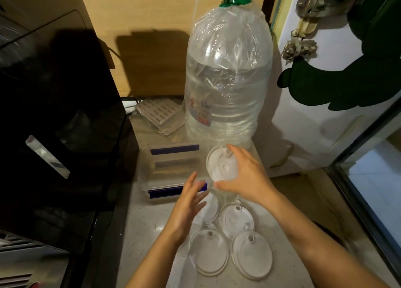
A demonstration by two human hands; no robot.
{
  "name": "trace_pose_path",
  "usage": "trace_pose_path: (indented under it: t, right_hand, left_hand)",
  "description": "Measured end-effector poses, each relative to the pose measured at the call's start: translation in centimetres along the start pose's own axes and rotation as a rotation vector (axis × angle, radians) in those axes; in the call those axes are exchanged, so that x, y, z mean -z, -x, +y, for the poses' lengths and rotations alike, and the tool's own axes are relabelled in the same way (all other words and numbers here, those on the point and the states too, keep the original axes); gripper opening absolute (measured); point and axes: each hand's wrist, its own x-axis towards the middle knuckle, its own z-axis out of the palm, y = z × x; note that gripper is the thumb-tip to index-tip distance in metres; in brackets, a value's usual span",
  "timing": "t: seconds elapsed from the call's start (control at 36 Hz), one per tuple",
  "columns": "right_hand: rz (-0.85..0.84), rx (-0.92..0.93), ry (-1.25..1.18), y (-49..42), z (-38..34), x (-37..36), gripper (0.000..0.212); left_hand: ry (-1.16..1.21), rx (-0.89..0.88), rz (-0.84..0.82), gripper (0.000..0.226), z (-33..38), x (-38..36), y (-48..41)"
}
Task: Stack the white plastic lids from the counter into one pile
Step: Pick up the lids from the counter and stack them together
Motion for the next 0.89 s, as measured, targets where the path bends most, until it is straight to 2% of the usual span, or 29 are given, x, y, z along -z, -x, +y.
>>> trace_pose_path:
  t: [0.14, 0.19, 0.25, 0.33, 0.61, 0.64, 0.72, 0.89]
  right_hand:
    - [-0.151, 0.086, -0.155, 2.2, -3.1, -1.1, 0.099]
    - [-0.197, 0.106, -0.169, 2.7, -3.9, -1.9, 0.100]
    - [-0.219, 0.117, -0.165, 3.2, -4.3, -2.7, 0.100]
    - [-0.230, 0.125, -0.136, 3.6, -4.5, -3.8, 0.100]
    - [-0.306, 0.158, -0.106, 4.1, -4.2, -5.6, 0.108]
    - [-0.307, 0.149, -0.129, 4.0, -4.1, -5.4, 0.110]
    - [-0.278, 0.093, -0.170, 3.5, -3.1, -4.4, 0.109]
    - [-0.232, -0.021, -0.104, 3.6, 0.4, -4.0, 0.096]
  left_hand:
    - [0.382, 0.025, -0.160, 0.083, 1.4, 0.3, 0.2]
    - [0.503, 0.044, -0.175, 0.087, 1.4, 0.6, 0.4]
    - [0.550, 0.043, -0.143, 0.079, 1.1, 0.9, 0.6]
    - [0.586, 0.046, -0.107, 0.056, 0.7, 1.4, 1.0]
    - [0.587, -0.043, -0.081, 0.034, -0.4, 2.5, 2.0]
    - [0.591, -0.051, -0.086, 0.038, -0.2, 2.6, 2.1]
    - [0.583, -0.068, -0.109, 0.078, -0.1, 3.2, 2.1]
    - [0.632, -0.017, -0.083, 0.084, -0.2, 4.5, 2.8]
